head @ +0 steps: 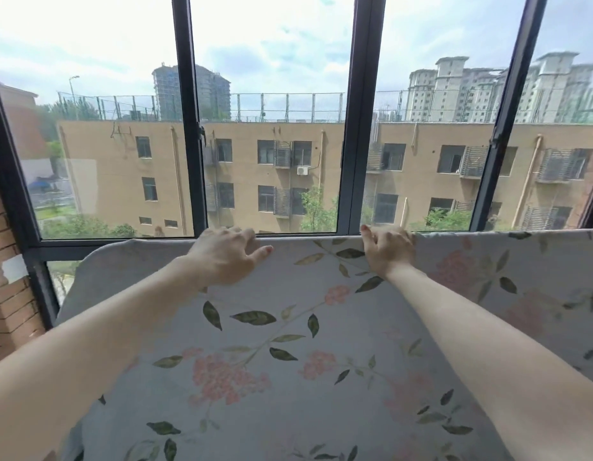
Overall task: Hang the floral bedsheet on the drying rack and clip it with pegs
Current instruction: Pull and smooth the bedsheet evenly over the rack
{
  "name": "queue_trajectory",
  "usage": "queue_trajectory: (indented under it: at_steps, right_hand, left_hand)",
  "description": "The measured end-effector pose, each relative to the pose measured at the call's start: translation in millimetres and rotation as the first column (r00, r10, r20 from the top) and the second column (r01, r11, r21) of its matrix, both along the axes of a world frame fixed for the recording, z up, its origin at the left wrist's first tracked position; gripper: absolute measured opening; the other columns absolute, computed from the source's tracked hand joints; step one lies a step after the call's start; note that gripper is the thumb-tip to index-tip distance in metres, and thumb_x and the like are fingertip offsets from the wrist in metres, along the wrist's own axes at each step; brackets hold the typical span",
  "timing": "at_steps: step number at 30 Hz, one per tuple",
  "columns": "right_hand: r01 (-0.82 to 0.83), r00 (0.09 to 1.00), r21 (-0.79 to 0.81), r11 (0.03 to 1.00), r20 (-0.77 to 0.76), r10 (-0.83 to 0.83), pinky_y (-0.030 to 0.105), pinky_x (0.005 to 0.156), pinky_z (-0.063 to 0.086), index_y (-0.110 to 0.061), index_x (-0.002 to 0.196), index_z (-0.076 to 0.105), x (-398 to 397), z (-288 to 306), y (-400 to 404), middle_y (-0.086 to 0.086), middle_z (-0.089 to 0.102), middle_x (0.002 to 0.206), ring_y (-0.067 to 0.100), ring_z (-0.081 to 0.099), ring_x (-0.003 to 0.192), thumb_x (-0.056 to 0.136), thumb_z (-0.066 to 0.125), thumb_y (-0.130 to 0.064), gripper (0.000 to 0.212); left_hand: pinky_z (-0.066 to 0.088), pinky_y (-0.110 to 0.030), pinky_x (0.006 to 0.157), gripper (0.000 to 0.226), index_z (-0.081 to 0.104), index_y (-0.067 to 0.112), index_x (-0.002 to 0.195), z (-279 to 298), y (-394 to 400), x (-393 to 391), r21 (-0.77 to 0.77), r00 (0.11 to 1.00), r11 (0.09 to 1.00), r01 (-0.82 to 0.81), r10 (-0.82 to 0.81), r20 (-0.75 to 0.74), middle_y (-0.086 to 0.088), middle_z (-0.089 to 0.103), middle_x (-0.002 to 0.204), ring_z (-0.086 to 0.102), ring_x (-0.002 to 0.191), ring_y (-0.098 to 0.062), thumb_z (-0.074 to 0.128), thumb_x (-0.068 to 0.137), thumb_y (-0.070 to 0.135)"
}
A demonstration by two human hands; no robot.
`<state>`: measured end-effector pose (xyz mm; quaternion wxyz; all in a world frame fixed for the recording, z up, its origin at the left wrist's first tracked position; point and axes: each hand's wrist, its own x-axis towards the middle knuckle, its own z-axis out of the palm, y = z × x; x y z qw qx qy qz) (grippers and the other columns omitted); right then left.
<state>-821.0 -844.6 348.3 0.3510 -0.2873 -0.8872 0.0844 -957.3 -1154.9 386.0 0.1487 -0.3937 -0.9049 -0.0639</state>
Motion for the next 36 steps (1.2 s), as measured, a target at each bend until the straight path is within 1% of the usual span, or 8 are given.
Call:
queue_trajectory:
  at_steps: [2,6,10,15,20,24,31,36]
  right_hand:
    - [-0.030,0.999,-0.012,0.999,0.045,0.031,0.044,0.101,0.034,-0.024,0.078,0.061,3,0,1,0.008,0.068,0.103,0.032,0.052,0.114,0.103,0.021,-0.060,0.060]
    - [-0.131,0.984,-0.031,0.991,0.116,0.134,0.045,0.102,0.036,-0.027,0.094,0.057,21,6,9,0.003,0.064,0.114,0.028,0.046,0.121,0.105,0.029,-0.058,0.043]
    - [-0.181,0.973,0.000,0.984,0.148,0.179,0.046,0.111,0.031,-0.029,0.114,0.059,49,16,43,0.003,0.062,0.127,0.028,0.045,0.128,0.106,0.033,-0.054,0.037]
    - [-0.071,0.982,-0.002,0.998,0.176,0.070,0.046,0.121,0.026,-0.024,0.137,0.058,95,27,127,0.008,0.055,0.146,0.030,0.042,0.139,0.105,0.030,-0.059,0.054]
    - [0.055,0.975,-0.037,0.998,0.215,-0.046,0.050,0.125,0.017,-0.024,0.142,0.051,149,21,214,0.009,0.048,0.151,0.030,0.036,0.145,0.104,0.028,-0.062,0.059]
    - [0.017,0.973,-0.057,0.998,0.230,-0.003,0.051,0.127,0.014,-0.027,0.146,0.046,170,16,245,0.006,0.040,0.157,0.027,0.027,0.151,0.103,0.029,-0.064,0.060]
    - [-0.078,0.964,-0.063,0.995,0.249,0.092,0.051,0.129,0.001,-0.029,0.153,0.040,166,11,246,0.004,0.031,0.163,0.026,0.017,0.156,0.103,0.030,-0.064,0.062]
    - [-0.168,0.972,-0.030,0.985,0.164,0.170,0.050,0.128,-0.001,-0.029,0.149,0.044,174,-3,253,0.002,0.037,0.159,0.024,0.021,0.154,0.105,0.038,-0.050,0.049]
  left_hand:
    - [0.036,-0.045,0.109,0.062,0.045,0.027,0.143,0,41,22,-0.038,0.995,0.994,0.098,-0.099,-0.029,-0.002,0.054,0.140,0.051,0.128,-0.027,0.034,0.099,0.069]
    - [0.037,-0.042,0.109,0.066,0.038,0.028,0.149,9,111,55,-0.103,0.969,0.964,0.243,-0.246,-0.017,-0.002,0.051,0.142,0.051,0.127,-0.026,0.048,0.096,0.064]
    - [0.044,-0.040,0.097,0.056,0.045,0.023,0.133,11,164,73,-0.029,0.984,0.983,0.180,-0.180,-0.007,-0.003,0.059,0.124,0.055,0.108,-0.025,0.057,0.092,0.059]
    - [0.041,-0.044,0.099,0.046,0.047,0.024,0.121,1,185,79,0.062,0.998,0.998,0.021,-0.017,-0.054,-0.004,0.060,0.117,0.055,0.109,-0.027,0.060,0.086,0.051]
    - [0.036,-0.046,0.104,0.049,0.050,0.021,0.128,-5,180,84,0.113,0.997,0.992,-0.064,0.069,-0.041,-0.009,0.059,0.123,0.051,0.115,-0.031,0.064,0.086,0.041]
    - [0.032,-0.045,0.107,0.058,0.049,0.021,0.138,-9,187,90,0.170,0.996,0.982,-0.088,0.093,-0.019,-0.010,0.056,0.132,0.047,0.122,-0.030,0.066,0.084,0.036]
    - [0.036,-0.048,0.100,0.040,0.051,0.021,0.112,-15,200,109,0.128,0.972,0.964,-0.232,0.235,-0.006,-0.013,0.059,0.114,0.049,0.111,-0.033,0.060,0.077,0.039]
    - [0.037,-0.048,0.100,0.040,0.050,0.019,0.118,-8,271,150,0.061,0.998,0.997,-0.042,0.044,-0.044,-0.008,0.054,0.109,0.051,0.102,-0.031,0.063,0.085,0.038]
